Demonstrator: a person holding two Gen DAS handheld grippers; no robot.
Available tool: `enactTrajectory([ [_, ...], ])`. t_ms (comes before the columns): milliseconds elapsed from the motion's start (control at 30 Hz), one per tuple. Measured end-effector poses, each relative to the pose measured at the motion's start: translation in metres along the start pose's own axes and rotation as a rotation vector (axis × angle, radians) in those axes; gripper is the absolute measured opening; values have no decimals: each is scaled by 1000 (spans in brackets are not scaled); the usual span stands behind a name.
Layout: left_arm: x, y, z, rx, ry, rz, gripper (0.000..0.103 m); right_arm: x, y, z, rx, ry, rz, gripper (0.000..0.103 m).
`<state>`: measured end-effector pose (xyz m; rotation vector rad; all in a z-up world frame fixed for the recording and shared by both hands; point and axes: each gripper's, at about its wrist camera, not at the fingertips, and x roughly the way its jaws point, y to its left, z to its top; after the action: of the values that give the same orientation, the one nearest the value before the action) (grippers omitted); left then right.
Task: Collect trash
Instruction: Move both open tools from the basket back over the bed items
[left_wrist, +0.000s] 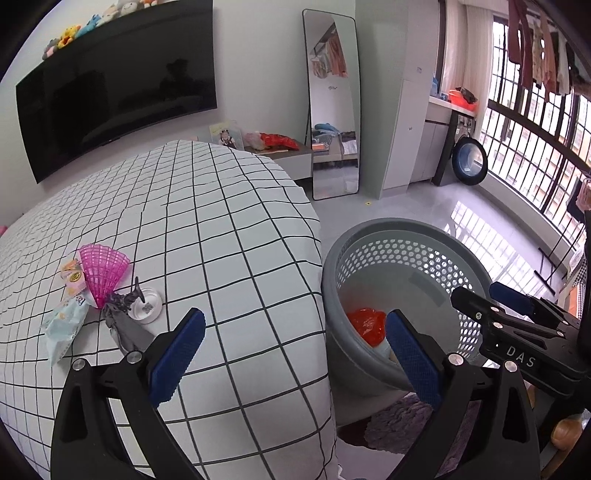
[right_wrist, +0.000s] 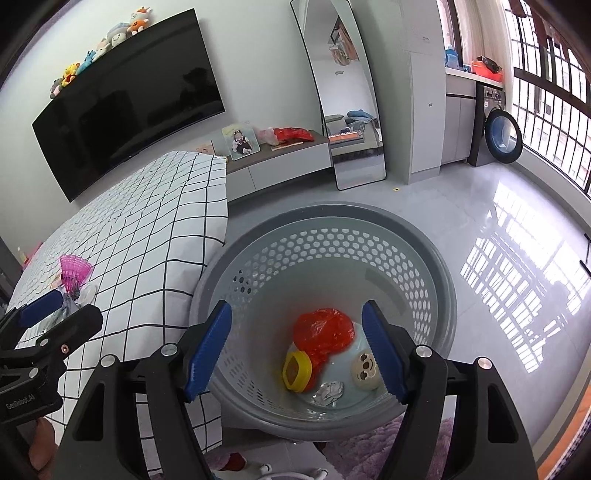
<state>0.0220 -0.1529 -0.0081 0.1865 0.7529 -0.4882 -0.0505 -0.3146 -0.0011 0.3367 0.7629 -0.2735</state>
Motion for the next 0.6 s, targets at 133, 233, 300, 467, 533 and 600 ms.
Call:
enactTrajectory([
  [133, -10, 11, -3, -12, -15, 15, 96, 1, 16, -3, -22, 8, 8, 70],
  [233, -16, 20, -5, -22, -22, 27, 96, 0, 26, -4, -39, 9, 17, 70],
  [300, -19, 27, -6, -30, -23, 35, 96, -1, 34, -3, -51, 9, 23, 70],
  [467, -24, 40, -12, -44, -24, 51, 96, -2, 51, -3, -77, 7, 33, 70],
  [533, -26, 45, -14, -50, -24, 56, 96, -3, 57, -3, -86, 5, 36, 70],
  [600, -29, 50, -16, -57, -27, 60, 96, -4, 63, -3, -95, 2, 40, 70],
])
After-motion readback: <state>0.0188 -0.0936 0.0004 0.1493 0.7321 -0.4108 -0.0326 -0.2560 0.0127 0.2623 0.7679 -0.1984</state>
